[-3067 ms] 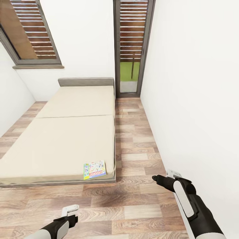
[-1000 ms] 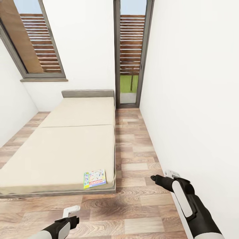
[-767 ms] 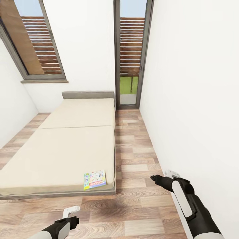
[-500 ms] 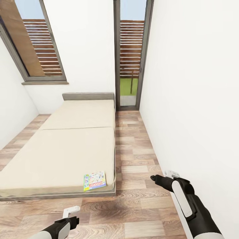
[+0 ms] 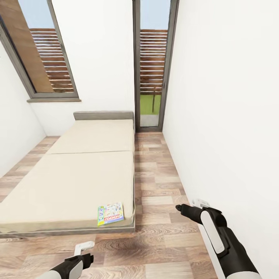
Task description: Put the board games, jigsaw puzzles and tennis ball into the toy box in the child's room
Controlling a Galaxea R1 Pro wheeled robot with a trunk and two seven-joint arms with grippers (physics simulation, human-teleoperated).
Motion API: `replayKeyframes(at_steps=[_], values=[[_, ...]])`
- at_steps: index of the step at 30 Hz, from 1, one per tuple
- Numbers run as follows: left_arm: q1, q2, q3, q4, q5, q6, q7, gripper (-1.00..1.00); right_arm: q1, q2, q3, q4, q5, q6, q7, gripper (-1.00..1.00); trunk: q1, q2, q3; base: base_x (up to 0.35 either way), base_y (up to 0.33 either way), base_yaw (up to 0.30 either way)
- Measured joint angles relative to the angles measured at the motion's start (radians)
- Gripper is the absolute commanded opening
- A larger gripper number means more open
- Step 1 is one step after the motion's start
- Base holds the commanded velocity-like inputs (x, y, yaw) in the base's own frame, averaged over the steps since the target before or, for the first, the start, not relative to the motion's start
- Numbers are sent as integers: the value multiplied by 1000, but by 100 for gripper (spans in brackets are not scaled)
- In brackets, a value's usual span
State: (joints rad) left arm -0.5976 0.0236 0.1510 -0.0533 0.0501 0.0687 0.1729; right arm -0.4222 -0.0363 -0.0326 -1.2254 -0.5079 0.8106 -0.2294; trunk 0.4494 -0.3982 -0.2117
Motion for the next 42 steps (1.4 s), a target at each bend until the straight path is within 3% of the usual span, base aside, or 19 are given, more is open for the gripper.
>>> replayKeyframes(at_steps=[15, 35, 42], values=[[3, -2, 0, 0, 0, 0, 0, 100, 1, 0, 0, -1, 0, -1, 0, 100, 0, 0, 25, -11, 0, 0], [3, -2, 0, 0, 0, 1, 0, 100, 0, 1, 0, 0, -2, -1, 0, 100, 0, 0, 58, -116, 1, 0], [3, -2, 0, 0, 0, 2, 0, 100, 0, 1, 0, 0, -2, -1, 1, 100, 0, 0, 70, -4, 175, 0]])
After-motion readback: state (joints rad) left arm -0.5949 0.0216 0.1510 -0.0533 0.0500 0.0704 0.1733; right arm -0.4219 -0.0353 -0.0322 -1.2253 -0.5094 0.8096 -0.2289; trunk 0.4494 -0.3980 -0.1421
